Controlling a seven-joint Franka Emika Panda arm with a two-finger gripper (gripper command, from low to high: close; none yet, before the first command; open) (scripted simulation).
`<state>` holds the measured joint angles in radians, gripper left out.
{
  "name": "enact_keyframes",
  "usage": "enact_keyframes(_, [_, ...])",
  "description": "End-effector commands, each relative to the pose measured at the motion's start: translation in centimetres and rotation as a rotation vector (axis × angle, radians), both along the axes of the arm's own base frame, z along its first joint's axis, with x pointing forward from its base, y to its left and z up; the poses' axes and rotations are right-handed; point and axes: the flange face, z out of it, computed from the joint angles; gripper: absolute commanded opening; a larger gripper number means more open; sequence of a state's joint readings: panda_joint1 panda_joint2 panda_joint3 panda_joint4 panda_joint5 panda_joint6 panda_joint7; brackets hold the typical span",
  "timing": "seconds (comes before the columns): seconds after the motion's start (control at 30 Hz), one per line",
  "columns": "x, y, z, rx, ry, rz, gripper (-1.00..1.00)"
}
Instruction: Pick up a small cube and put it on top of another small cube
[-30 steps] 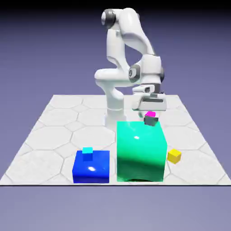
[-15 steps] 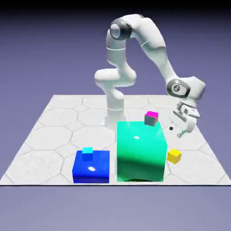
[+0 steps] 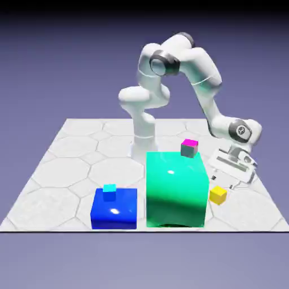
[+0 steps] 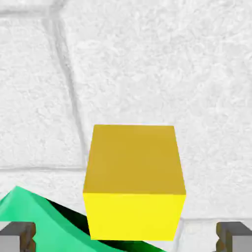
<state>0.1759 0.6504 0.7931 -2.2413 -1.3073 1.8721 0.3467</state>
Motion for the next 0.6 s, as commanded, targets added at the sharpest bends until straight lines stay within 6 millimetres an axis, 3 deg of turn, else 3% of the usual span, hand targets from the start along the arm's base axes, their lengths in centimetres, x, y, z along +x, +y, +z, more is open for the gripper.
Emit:
enact_keyframes(0.0, [0.0,-0.2,-0.6,-0.008,0.004,0.005,0.0])
enact_keyframes(0.17, [0.4,-0.9,-2.6,-0.008,0.01,0.014,0.0])
enact_keyframes(0.37, [2.3,-1.1,-2.5,0.06,-0.025,-0.023,0.0])
enact_keyframes(0.4, [2.3,-1.1,-2.5,0.06,-0.025,-0.023,-1.0])
enact_keyframes(0.57, [0.8,-1.0,-2.8,0.006,0.004,0.009,-1.0])
